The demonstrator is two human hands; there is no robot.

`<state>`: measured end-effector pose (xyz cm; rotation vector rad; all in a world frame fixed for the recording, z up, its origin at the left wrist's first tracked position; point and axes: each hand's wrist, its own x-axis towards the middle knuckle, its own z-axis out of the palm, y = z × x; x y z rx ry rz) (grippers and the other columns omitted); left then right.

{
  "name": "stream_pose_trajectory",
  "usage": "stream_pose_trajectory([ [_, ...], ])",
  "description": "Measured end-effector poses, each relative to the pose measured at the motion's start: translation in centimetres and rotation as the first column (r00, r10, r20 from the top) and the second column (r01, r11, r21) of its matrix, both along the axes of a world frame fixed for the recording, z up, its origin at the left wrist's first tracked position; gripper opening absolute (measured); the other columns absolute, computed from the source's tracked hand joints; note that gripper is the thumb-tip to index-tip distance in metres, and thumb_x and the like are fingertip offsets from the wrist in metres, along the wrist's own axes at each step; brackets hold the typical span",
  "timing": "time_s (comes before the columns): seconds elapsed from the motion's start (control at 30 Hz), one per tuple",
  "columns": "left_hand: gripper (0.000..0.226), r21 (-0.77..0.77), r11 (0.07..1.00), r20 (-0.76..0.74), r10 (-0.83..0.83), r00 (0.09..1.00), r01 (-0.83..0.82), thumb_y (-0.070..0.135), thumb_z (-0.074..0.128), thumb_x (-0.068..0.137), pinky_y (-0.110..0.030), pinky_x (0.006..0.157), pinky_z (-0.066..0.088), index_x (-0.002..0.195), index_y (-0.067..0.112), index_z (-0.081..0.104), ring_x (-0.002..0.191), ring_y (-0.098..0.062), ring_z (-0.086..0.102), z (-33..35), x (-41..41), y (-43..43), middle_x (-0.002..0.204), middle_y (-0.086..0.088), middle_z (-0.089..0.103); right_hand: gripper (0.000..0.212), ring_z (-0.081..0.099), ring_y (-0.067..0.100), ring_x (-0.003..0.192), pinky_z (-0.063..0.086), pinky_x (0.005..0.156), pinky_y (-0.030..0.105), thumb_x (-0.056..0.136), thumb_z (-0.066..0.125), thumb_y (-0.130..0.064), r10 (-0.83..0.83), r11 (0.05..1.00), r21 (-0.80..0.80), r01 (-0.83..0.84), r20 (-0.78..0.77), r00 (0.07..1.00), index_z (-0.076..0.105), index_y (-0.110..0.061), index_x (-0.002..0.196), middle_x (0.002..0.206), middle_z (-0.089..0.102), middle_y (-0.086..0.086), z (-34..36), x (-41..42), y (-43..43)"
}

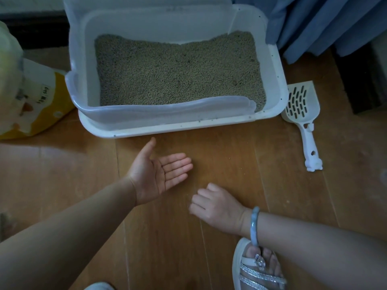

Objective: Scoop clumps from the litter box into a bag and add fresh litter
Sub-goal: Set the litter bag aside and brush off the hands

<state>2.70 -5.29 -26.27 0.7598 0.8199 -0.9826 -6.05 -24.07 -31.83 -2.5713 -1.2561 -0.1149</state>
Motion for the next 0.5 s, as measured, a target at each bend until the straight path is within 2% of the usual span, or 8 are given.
stream_pose_trajectory([
  [0.07,0.079,0.005,1.0,0.003,-0.016,1.0,0.016,0.068,0.029,0.088,-0.037,0.087,0.053,0.114,0.0,0.06,0.103,-0.026,0.067,0.1,-0.1,-0.2,0.114,-0.016,0.068,0.017,0.045,0.016,0.06,0.031,0.058,0.03,0.085,0.062,-0.01,-0.01,1.0,-0.015,0.01,-0.011,1.0,0.058,-0.018,0.071,0.065,0.049,-0.002,-0.3,0.0,0.0],
  [0.13,0.079,0.004,1.0,0.007,-0.024,1.0,0.024,0.068,0.029,0.088,-0.037,0.087,0.053,0.114,0.0,0.06,0.103,-0.026,0.067,0.1,-0.2,-0.4,0.114,-0.016,0.068,0.013,0.048,0.016,0.063,0.031,0.06,0.03,0.091,0.055,-0.016,-0.058,0.998,-0.036,0.056,-0.077,0.995,0.06,-0.018,0.078,0.07,0.052,-0.001,-0.2,0.2,-0.3],
  [0.2,0.079,-0.005,1.0,0.009,-0.028,1.0,0.028,0.068,0.029,0.088,-0.038,0.088,0.052,0.114,0.0,0.06,0.103,-0.026,0.067,0.2,-0.3,-0.6,0.114,-0.016,0.068,0.02,0.053,0.018,0.067,0.032,0.065,0.031,0.096,0.041,-0.023,-0.205,0.979,-0.029,0.203,-0.157,0.966,0.057,-0.017,0.085,0.076,0.056,0.001,0.7,0.8,-0.5],
  [0.27,0.08,-0.013,0.999,0.015,-0.039,0.999,0.039,0.068,0.028,0.088,-0.037,0.092,0.052,0.115,0.0,0.06,0.104,-0.026,0.067,0.3,-0.4,-0.7,0.115,-0.017,0.068,0.027,0.054,0.021,0.071,0.032,0.069,0.034,0.1,0.03,-0.027,-0.386,0.915,0.024,0.402,-0.227,0.894,0.051,-0.017,0.088,0.081,0.056,0.003,2.4,2.0,-0.6],
  [0.33,0.08,-0.02,0.998,0.021,-0.054,0.998,0.054,0.069,0.028,0.088,-0.037,0.092,0.051,0.115,0.0,0.06,0.103,-0.026,0.067,0.2,-0.5,-0.8,0.114,-0.017,0.068,0.024,0.052,0.02,0.073,0.032,0.07,0.034,0.099,0.032,-0.026,-0.484,0.844,0.104,0.526,-0.273,0.831,0.051,-0.015,0.088,0.083,0.056,0.003,4.1,3.4,-0.4],
  [0.4,0.08,-0.032,0.998,0.019,-0.058,0.998,0.059,0.069,0.029,0.087,-0.036,0.088,0.054,0.114,0.0,0.06,0.098,-0.024,0.069,0.2,-0.7,-1.0,0.109,-0.015,0.07,0.022,0.053,0.021,0.074,0.033,0.07,0.035,0.096,0.037,-0.023,-0.473,0.842,0.137,0.522,-0.279,0.836,0.055,-0.013,0.087,0.084,0.056,0.004,5.2,4.5,0.4],
  [0.5,0.078,-0.037,0.996,0.029,-0.08,0.996,0.082,0.07,0.03,0.086,-0.03,0.075,0.058,0.112,0.003,0.063,0.082,-0.02,0.07,0.2,-0.8,-1.1,0.09,-0.01,0.071,0.02,0.054,0.022,0.077,0.036,0.068,0.036,0.093,0.045,-0.022,-0.358,0.908,0.137,0.397,-0.242,0.902,0.062,-0.013,0.087,0.084,0.057,0.003,5.7,5.2,2.1],
])
